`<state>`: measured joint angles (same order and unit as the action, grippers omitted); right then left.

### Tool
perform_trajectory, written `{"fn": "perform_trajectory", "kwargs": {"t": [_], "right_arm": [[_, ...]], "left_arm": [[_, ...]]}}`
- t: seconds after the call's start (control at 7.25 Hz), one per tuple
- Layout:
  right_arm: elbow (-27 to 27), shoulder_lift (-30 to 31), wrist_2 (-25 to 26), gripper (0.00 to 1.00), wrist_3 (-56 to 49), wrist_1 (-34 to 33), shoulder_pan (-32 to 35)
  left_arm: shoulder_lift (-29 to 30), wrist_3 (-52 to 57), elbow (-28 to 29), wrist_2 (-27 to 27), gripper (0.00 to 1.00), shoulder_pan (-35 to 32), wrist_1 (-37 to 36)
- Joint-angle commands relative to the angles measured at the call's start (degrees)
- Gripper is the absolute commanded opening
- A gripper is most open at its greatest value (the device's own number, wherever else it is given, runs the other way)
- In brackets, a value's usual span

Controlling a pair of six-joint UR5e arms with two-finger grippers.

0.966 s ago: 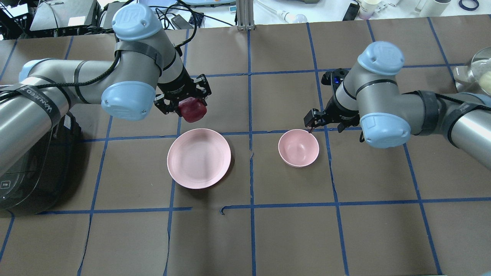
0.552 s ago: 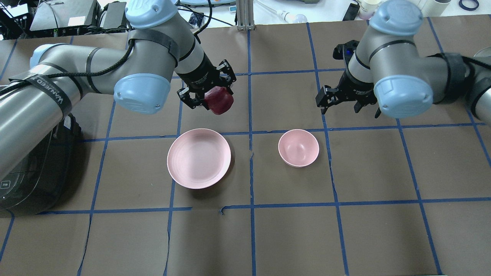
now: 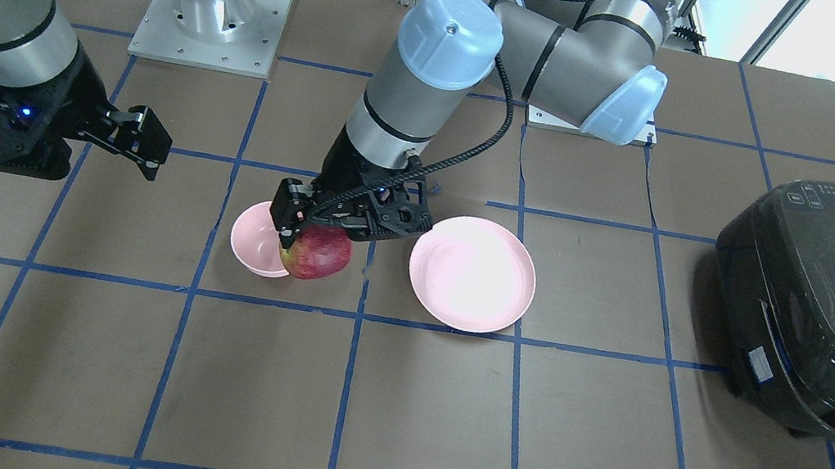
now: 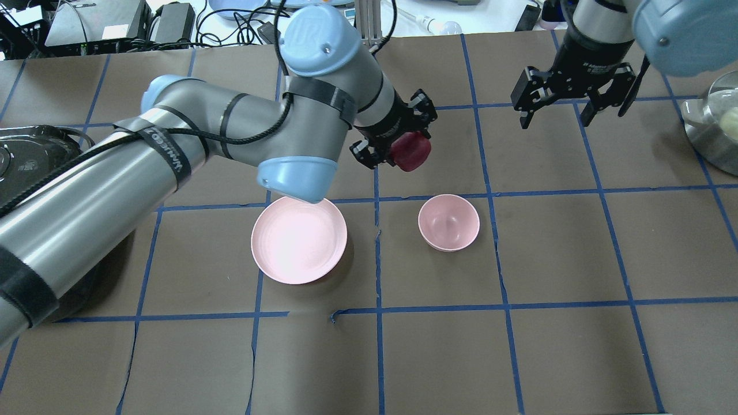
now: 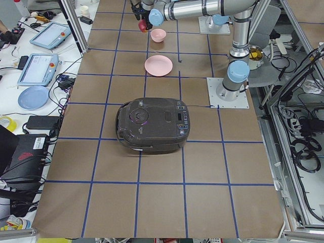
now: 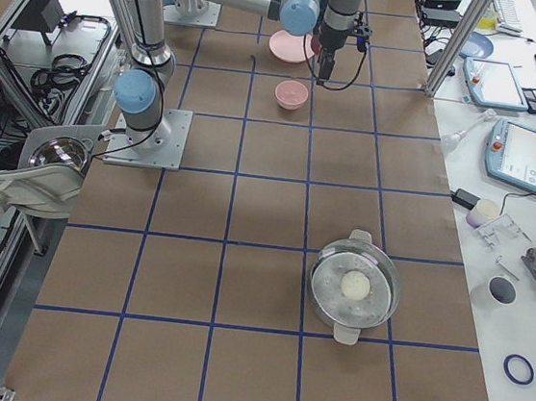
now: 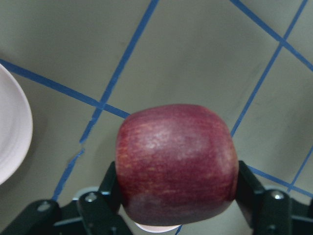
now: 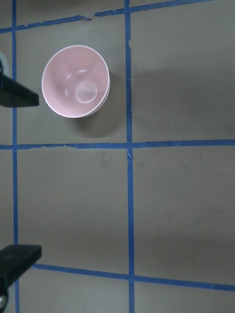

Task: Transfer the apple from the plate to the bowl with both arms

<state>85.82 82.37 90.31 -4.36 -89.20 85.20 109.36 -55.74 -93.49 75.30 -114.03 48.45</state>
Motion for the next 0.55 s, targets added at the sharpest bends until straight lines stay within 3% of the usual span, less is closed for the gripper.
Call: {"fn": "perform_trajectory", "kwargs": {"t": [0.0, 0.41], "right_arm": [[-2.3, 0.9, 1.1, 1.00, -0.2, 2.5, -0.6], [-2.0, 1.1, 1.0, 1.00, -1.0, 3.2, -1.5]], "left_arm": [[3.6, -4.1, -0.2, 0.1, 0.00, -4.4, -4.8], [6.2, -3.2, -1.0, 3.8, 0.00, -7.3, -5.7]]}}
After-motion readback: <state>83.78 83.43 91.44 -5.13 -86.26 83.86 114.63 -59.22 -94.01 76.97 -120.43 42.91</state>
